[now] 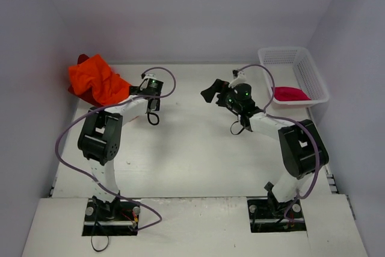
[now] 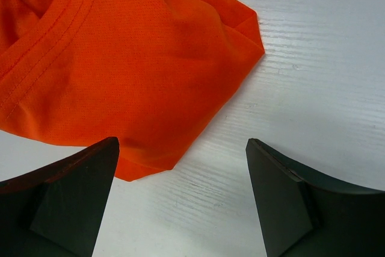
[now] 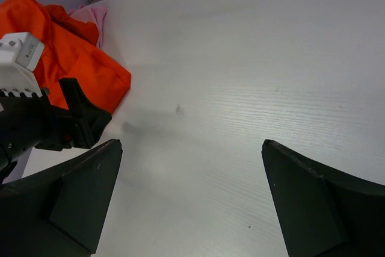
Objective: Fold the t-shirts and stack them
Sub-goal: Put the neatly folded tshirt into the corner of the board with the left arm
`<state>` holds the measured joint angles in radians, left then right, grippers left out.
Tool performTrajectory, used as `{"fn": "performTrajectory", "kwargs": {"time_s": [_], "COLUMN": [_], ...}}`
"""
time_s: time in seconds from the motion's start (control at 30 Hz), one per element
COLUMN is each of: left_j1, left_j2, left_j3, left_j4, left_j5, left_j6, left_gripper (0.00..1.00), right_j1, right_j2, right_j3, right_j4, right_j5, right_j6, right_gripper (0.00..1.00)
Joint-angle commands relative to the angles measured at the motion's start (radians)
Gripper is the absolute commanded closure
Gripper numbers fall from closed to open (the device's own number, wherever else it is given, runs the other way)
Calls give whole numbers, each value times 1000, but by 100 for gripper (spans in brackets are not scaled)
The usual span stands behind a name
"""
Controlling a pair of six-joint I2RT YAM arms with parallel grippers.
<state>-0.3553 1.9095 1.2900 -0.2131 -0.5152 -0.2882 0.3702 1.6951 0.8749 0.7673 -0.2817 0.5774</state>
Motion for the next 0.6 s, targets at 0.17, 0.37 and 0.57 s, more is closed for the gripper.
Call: {"fn": "performTrajectory", "kwargs": {"time_s": [0.17, 0.37, 0.57], "left_j1": [-2, 3, 21], "left_j2": [19, 69, 95], "left_j3": [127, 209, 238], "left_j4": [-109, -192, -241], "left_j5": [-34, -39, -10], "left_j6": [-65, -71, -101], "left_gripper": [19, 19, 19], "right_j1": [-17, -25, -39], "right_j2": [-121, -144, -175], "right_j3": [-1, -10, -22], "right_j4": [79, 72, 64], "right_j5": [-11, -11, -11], "right_j6": [7, 7, 9], "right_gripper": [1, 1, 1]}}
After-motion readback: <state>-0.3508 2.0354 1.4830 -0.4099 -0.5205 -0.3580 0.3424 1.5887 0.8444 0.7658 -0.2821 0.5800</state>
